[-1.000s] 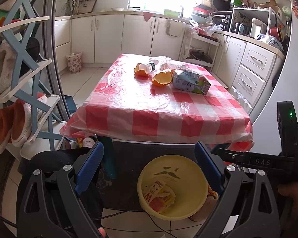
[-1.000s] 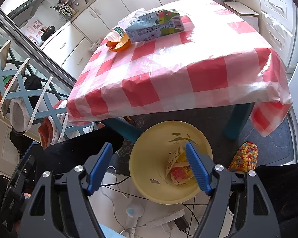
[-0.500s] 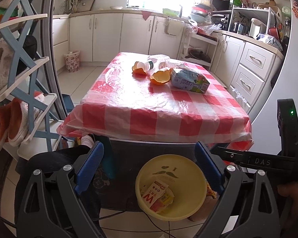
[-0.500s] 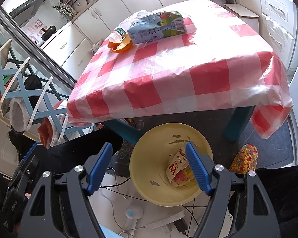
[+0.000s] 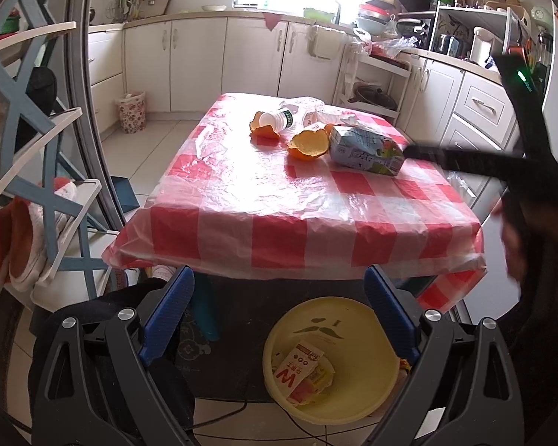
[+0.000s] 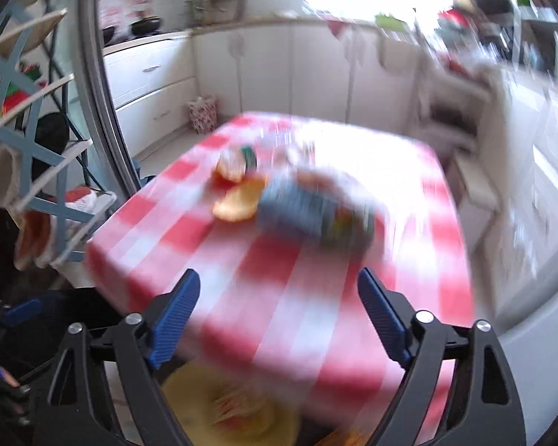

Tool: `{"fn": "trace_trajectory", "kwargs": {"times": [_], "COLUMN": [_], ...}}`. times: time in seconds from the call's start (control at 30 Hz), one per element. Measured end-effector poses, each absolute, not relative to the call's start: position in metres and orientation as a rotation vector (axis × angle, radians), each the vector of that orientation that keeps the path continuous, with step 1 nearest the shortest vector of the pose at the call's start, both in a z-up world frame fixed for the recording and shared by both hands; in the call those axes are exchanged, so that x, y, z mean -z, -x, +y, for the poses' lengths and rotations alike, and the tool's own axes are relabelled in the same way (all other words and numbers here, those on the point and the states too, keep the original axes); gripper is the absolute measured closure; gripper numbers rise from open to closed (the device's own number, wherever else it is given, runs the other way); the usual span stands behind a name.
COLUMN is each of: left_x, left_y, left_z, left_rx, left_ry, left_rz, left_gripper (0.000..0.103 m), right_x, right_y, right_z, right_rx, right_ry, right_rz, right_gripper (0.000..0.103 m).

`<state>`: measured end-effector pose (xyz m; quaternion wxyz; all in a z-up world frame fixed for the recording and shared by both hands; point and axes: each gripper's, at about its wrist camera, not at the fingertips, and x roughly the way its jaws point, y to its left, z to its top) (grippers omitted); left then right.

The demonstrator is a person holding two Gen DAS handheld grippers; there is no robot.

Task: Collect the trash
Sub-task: 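Reach the right tool to the table and grasp the blue milk carton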

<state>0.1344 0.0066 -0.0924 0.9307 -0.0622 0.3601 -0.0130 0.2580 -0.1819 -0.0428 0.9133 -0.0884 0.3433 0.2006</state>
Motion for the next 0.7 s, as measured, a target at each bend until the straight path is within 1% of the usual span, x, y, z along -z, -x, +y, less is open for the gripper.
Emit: {"fn": "trace_trajectory", "kwargs": {"times": [0.07,0.27,0.37,0.53,0.6,0.63,0.7], "left_x": [0.094,0.089,0.085,0.079,0.077,0.078,0.080], "left_y": [-0.145,-0.189,-0.212,-0.256,-0.273,-0.283,-0.300], "left_z": [0.010,0.012,0.010,0.004,0.000,-0.003,-0.012], "left_rx": [0.038,0.069,0.083,0.080,0.088,0.096,0.116], "left_ry": [0.133,0.087,0.045,-0.017,-0.040,-0.058,-0.102], "left_rz": [0.749,0.758,0.751,0.735,0.741,0.744,0.753], "left_gripper": [0.014,0.014,0.014,0.014,0.014,0.014,0.014], "right_x": [0.044,0.067,0.081,0.103,0.107,0.110,0.108], "right_y": [-0.281,-0.349,-0.369,-0.375,-0.377,-0.380,-0.381], "right_z": [-0.176,-0.149,-0.134,-0.131,-0.136,-0.140,-0.147], "right_rx": [-0.457,-0.512,-0.538,-0.559,-0.590,-0.603,-0.608], "right_ry": [0.226,0.375,0.449,0.598,0.591,0.574,0.548], "right_rz": [0.691,0.732,0.793,0.878,0.935,0.979,0.998], "right_gripper": [0.019,0.019,0.019,0.020,0.038,0.045,0.050]}}
